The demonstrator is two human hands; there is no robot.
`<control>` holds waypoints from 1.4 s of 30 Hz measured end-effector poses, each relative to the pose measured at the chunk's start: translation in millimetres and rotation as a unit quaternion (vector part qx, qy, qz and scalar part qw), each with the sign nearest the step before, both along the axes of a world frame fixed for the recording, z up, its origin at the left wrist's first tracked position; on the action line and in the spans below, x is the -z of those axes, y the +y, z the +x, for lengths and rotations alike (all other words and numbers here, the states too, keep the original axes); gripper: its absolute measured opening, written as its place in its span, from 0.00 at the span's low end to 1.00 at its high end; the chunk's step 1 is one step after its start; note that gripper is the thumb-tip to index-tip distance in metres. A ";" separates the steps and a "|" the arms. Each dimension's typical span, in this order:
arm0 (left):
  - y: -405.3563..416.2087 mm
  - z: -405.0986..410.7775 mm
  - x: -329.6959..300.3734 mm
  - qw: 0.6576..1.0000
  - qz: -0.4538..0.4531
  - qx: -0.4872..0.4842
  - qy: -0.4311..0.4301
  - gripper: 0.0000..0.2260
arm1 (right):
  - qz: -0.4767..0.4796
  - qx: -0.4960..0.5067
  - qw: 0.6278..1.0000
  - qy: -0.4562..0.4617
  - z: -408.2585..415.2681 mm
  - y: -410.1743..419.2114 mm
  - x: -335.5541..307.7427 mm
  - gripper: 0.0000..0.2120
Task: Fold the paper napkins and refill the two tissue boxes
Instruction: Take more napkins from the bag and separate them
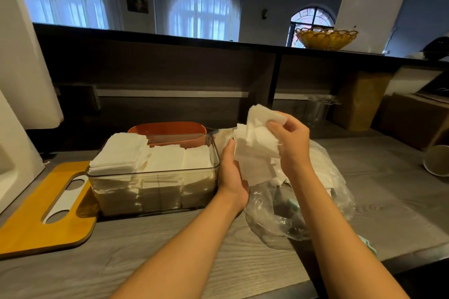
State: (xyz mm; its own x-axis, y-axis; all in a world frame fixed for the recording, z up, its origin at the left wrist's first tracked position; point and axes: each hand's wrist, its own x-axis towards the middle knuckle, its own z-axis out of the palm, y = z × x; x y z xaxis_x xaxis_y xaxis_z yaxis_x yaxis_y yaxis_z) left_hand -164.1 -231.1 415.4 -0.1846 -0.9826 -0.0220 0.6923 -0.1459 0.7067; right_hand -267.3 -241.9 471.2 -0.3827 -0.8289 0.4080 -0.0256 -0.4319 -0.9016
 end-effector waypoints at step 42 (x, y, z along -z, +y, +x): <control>2.6 -0.1 -1.2 0.999 -0.028 0.022 -0.022 0.15 | 0.035 0.011 0.988 0.151 3.1 -6.8 11.9 0.07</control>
